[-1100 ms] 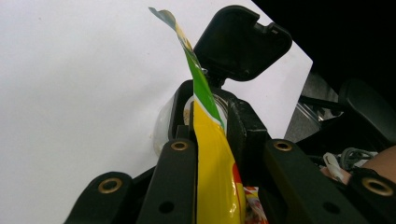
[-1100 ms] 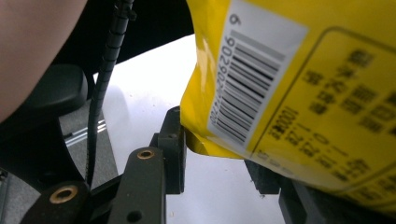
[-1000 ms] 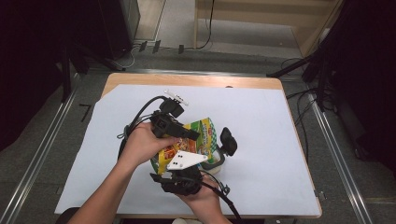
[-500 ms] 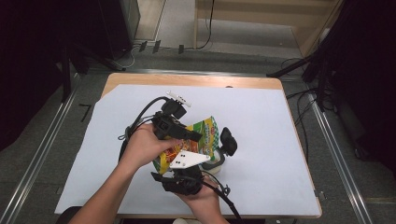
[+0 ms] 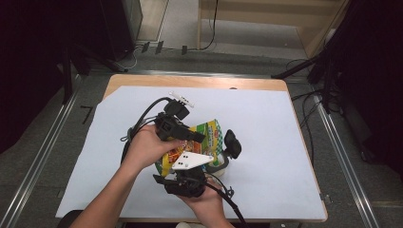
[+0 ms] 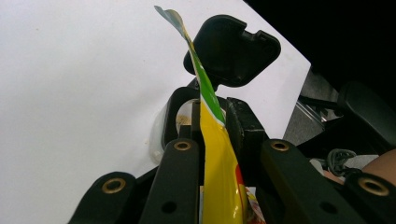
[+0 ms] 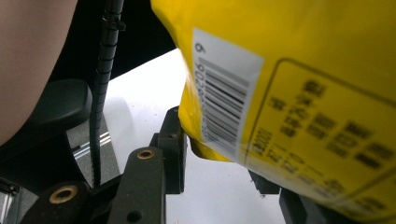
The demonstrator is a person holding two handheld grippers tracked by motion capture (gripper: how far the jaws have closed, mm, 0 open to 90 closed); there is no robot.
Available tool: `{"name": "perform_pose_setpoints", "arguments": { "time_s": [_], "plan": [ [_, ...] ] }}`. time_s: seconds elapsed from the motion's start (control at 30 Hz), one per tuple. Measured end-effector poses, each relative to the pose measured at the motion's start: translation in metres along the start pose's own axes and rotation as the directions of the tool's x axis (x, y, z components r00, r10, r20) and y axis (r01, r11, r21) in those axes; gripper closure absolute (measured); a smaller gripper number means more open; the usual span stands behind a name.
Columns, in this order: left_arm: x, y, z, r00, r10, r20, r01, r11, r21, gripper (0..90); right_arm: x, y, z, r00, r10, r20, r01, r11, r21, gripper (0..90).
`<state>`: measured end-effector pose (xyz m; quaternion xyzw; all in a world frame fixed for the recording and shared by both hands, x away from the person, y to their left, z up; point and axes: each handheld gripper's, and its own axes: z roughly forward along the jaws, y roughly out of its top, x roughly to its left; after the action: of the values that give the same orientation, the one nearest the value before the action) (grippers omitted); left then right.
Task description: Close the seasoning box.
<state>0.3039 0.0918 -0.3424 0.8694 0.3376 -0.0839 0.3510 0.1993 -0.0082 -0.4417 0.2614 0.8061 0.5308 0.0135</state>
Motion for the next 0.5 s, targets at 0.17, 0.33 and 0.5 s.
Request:
{"name": "perform_pose_setpoints", "arguments": {
  "time_s": [0.17, 0.33, 0.5],
  "plan": [
    [0.0005, 0.0, -0.0016, 0.9999, 0.011, -0.002, -0.011, 0.9999, -0.01, 82.6, 0.0007, 0.0013, -0.0005, 1.0, -0.007, 0.005, 0.007, 1.0, 0.006, 63.7],
    [-0.0002, 0.0001, -0.0014, 0.9993, 0.037, -0.001, -0.037, 0.9991, -0.021, 82.2, 0.0007, 0.0025, -0.0019, 0.9999, -0.007, 0.009, 0.007, 1.0, -0.001, 63.9],
    [0.0001, 0.0, -0.0017, 0.9995, 0.032, -0.003, -0.032, 0.9993, -0.017, 81.9, 0.0011, 0.0029, -0.002, 1.0, -0.002, 0.004, 0.002, 1.0, 0.0, 64.0]
  ]
}}
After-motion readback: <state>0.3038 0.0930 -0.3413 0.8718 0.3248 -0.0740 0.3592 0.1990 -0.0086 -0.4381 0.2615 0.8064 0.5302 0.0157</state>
